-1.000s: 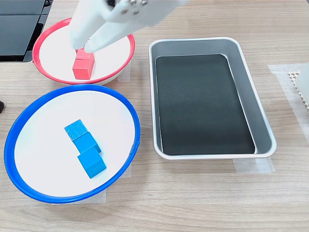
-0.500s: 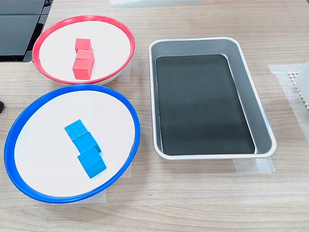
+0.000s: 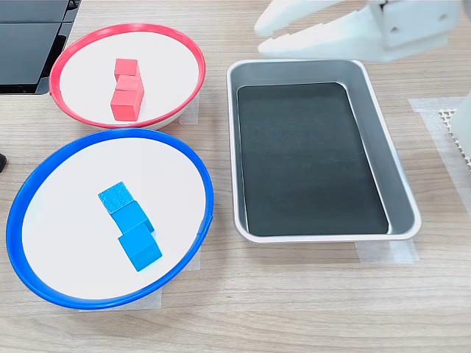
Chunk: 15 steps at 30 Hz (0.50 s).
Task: Relocate any misplaced blocks to their matching dishes.
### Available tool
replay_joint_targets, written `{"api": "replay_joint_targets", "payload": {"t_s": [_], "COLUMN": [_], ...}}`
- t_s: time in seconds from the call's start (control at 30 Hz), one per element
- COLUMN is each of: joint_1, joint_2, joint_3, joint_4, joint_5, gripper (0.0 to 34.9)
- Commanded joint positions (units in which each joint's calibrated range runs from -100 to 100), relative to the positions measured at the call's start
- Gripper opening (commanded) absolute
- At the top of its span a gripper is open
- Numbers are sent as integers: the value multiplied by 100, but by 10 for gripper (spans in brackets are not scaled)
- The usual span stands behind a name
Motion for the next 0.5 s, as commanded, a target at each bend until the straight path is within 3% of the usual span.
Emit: {"api": "replay_joint_targets", "payload": {"t_s": [0.0, 0.2, 0.47], "joint_1": [-20, -67, -58], "joint_2": [-937, -1739, -1739], "joint_3": [423, 906, 1334], "joint_4": [597, 1456, 1522], "joint_5": [-59, -103, -278], "gripper": [10, 12, 12]}}
